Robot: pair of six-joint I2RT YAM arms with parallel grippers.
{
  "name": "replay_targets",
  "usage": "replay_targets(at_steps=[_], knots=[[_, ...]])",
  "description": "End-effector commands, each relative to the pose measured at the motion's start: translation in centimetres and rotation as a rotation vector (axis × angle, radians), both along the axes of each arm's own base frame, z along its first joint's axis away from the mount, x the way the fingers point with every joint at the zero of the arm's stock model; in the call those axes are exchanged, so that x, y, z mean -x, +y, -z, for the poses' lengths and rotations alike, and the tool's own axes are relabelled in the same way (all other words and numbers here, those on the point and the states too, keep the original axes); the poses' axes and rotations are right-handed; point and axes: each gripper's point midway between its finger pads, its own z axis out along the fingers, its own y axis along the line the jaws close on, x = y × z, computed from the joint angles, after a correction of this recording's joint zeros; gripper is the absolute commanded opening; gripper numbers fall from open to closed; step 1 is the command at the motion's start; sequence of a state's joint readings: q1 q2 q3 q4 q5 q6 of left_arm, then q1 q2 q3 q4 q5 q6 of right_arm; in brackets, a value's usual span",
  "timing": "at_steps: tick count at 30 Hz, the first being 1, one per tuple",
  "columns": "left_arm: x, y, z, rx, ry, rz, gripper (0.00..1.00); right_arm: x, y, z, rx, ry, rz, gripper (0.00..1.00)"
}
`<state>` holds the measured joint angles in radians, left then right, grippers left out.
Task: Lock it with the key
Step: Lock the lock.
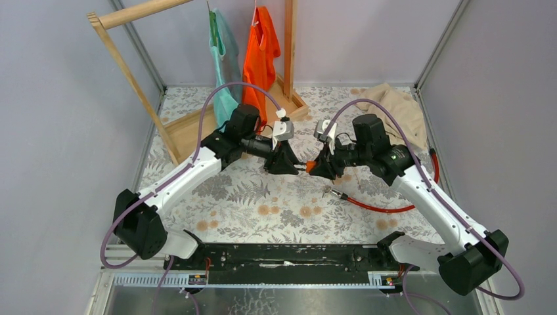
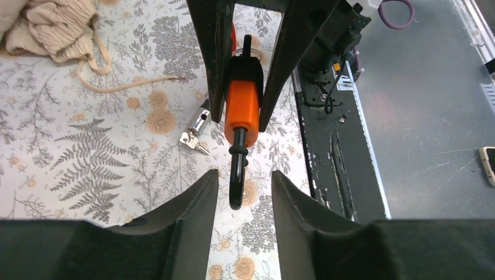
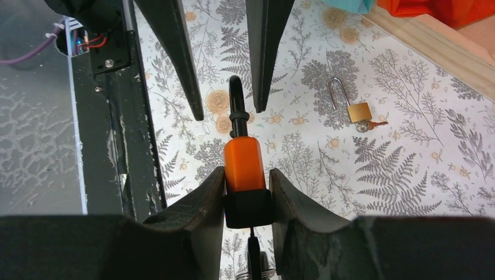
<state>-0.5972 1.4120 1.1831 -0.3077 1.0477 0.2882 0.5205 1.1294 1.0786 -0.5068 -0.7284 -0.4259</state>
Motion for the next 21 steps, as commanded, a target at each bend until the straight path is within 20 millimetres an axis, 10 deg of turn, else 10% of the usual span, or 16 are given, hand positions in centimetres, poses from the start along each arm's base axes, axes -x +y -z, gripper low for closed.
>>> replay_targets(at_steps=[1,14,21], knots=[[0.1,0.5,-0.5,-0.007,-0.046,0.006,0.41,0.7,1.3,-4.4,-0.106,-0.063,-0.070,0.00],[-0.1,0.3,-0.7,0.003,-0.028,-0.012,0.01,0.9,1.7,-4.7,-0.139,-0.036,-0.096,0.00],[0.3,-1.0,-1.3,0.042,0.039,-0.016,0.00,0.5,2.7,-5.7,-0.183,-0.027,-0.126,0.00]])
